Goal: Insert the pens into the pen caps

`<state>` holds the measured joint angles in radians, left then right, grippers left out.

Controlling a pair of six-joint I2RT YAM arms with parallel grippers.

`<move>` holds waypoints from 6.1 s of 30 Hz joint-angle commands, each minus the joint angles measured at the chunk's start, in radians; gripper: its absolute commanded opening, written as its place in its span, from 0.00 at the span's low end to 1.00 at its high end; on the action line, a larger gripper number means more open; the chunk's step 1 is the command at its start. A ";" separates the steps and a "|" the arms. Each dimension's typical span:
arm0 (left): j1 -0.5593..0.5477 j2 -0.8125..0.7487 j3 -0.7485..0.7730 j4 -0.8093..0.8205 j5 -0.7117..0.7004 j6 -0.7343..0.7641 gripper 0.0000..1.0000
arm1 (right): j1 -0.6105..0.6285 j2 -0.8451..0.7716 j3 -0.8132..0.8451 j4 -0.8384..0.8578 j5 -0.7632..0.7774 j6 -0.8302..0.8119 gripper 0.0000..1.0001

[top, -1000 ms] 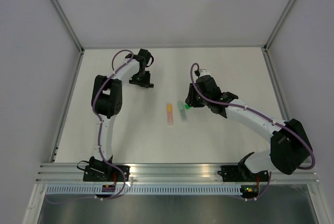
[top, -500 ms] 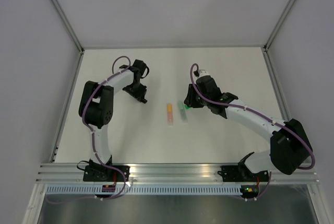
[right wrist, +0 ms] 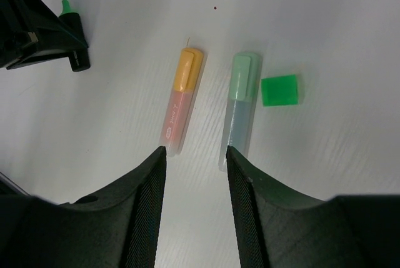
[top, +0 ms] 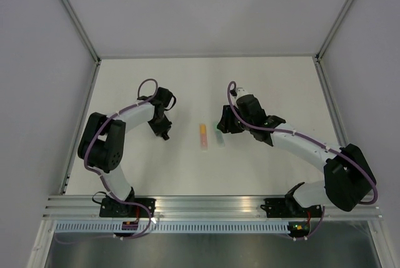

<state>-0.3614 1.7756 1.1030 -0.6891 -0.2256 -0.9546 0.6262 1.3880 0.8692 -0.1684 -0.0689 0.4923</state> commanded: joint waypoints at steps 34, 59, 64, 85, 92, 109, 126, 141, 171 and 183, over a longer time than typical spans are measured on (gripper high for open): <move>-0.071 0.102 0.006 -0.178 -0.078 0.082 0.41 | 0.001 -0.142 -0.029 0.060 0.017 -0.029 0.50; -0.263 -0.349 -0.178 0.200 0.072 0.226 0.02 | 0.001 -0.106 -0.016 0.343 -0.176 0.069 0.63; -0.321 -0.426 -0.219 0.347 0.146 0.212 0.02 | 0.030 0.002 -0.015 0.464 -0.164 0.170 0.64; -0.337 -0.519 -0.302 0.430 0.204 0.200 0.02 | 0.167 0.204 0.128 0.346 0.058 0.146 0.62; -0.337 -0.522 -0.304 0.436 0.196 0.195 0.02 | 0.176 0.229 0.139 0.331 0.043 0.144 0.61; -0.338 -0.561 -0.313 0.448 0.207 0.206 0.02 | 0.181 0.267 0.129 0.438 -0.104 0.189 0.04; -0.338 -0.797 -0.523 0.948 0.795 0.355 1.00 | 0.181 -0.164 0.013 0.492 -0.140 0.147 0.00; -0.337 -0.832 -0.517 1.231 1.019 0.220 0.62 | 0.179 -0.406 -0.125 0.587 -0.233 0.218 0.00; -0.337 -0.689 -0.583 1.424 1.079 0.135 0.02 | 0.193 -0.457 -0.131 0.506 -0.177 0.094 0.60; -0.335 -0.795 -0.615 0.952 0.648 0.500 0.02 | 0.095 -0.363 0.101 -0.079 0.313 -0.245 0.71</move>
<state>-0.6971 1.0634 0.5102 0.3492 0.5991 -0.6151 0.7784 0.9054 0.8677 -0.0624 0.1543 0.3782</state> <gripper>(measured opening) 0.194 0.707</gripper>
